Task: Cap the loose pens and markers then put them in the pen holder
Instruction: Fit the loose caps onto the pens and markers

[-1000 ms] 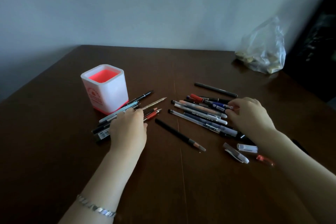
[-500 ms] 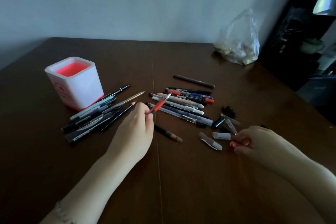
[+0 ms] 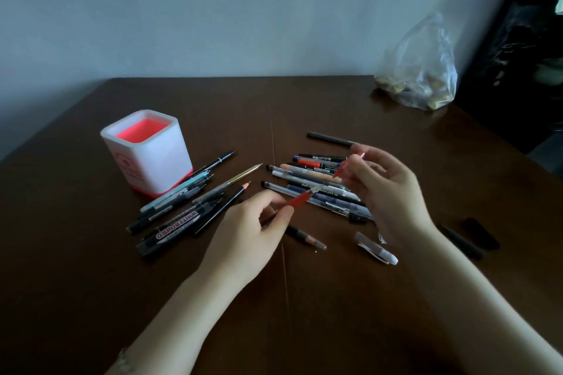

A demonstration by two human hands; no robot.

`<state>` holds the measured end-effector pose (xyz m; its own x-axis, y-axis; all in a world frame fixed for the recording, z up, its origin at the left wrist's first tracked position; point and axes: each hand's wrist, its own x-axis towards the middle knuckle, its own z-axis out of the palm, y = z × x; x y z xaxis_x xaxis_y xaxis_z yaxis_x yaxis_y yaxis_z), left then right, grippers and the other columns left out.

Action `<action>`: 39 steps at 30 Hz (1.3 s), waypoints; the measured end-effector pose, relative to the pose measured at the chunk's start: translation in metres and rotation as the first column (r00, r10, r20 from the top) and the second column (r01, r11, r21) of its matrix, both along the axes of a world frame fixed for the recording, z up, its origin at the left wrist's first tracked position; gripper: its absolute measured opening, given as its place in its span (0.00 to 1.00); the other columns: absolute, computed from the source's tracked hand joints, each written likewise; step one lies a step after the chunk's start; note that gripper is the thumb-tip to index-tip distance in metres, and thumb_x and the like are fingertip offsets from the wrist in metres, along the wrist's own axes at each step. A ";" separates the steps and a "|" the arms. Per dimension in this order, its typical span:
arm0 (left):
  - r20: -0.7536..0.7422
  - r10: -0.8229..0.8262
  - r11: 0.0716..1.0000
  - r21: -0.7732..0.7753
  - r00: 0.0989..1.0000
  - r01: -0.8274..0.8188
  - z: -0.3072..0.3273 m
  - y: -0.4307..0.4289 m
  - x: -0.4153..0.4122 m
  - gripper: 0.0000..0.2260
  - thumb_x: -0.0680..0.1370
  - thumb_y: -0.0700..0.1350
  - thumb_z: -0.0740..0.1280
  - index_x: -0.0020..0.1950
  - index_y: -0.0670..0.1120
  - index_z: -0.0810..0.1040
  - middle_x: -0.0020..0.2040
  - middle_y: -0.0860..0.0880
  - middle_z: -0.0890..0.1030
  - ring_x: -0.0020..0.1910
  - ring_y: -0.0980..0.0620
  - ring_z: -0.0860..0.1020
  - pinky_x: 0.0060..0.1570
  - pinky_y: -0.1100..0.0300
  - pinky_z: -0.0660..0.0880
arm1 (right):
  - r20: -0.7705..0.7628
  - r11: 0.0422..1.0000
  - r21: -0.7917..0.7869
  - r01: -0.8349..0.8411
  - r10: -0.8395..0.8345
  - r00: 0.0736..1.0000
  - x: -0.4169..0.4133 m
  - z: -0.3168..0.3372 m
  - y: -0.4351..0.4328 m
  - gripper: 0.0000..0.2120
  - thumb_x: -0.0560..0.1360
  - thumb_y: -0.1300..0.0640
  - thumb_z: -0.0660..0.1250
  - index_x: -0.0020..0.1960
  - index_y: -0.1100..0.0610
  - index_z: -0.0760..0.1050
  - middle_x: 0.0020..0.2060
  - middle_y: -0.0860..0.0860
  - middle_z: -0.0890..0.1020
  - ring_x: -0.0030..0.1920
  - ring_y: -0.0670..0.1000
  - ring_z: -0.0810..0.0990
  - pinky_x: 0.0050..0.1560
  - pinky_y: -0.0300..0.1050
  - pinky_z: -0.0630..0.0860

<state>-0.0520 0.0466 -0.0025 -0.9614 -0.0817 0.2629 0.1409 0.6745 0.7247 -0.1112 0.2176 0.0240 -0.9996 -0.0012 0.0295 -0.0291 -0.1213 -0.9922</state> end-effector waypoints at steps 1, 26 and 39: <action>-0.005 -0.003 1.000 0.006 1.000 0.004 0.001 0.000 0.000 0.07 0.77 0.49 0.63 0.52 0.49 0.77 0.38 0.59 0.75 0.39 0.65 0.74 0.38 0.81 0.66 | 0.010 1.000 -0.022 0.021 -0.021 1.000 -0.001 -0.006 -0.006 0.05 0.73 0.59 0.67 0.48 0.53 0.77 0.35 0.49 0.83 0.39 0.46 0.83 0.42 0.38 0.79; 0.003 -0.176 0.976 0.134 0.984 0.174 0.005 -0.004 0.000 0.07 0.77 0.46 0.63 0.41 0.49 0.79 0.27 0.59 0.74 0.32 0.63 0.75 0.33 0.73 0.68 | -0.191 0.953 0.244 -0.178 0.227 0.955 0.027 -0.011 -0.008 0.08 0.64 0.50 0.65 0.40 0.52 0.80 0.38 0.47 0.84 0.37 0.43 0.82 0.35 0.30 0.76; 0.021 0.407 0.749 -0.580 0.913 -0.320 0.001 -0.028 -0.007 0.13 0.78 0.49 0.61 0.61 0.48 0.72 0.55 0.49 0.76 0.54 0.50 0.74 0.45 0.57 0.75 | -0.364 0.826 0.467 0.317 -0.148 0.920 -0.014 -0.028 0.021 0.07 0.69 0.59 0.71 0.45 0.49 0.79 0.38 0.46 0.82 0.35 0.42 0.79 0.35 0.28 0.75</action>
<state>-0.0587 0.0185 -0.0019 -0.9180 -0.3147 0.2414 -0.2696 0.9416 0.2019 -0.1251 0.2382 -0.0037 -0.9129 0.1304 0.3868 -0.2948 0.4446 -0.8458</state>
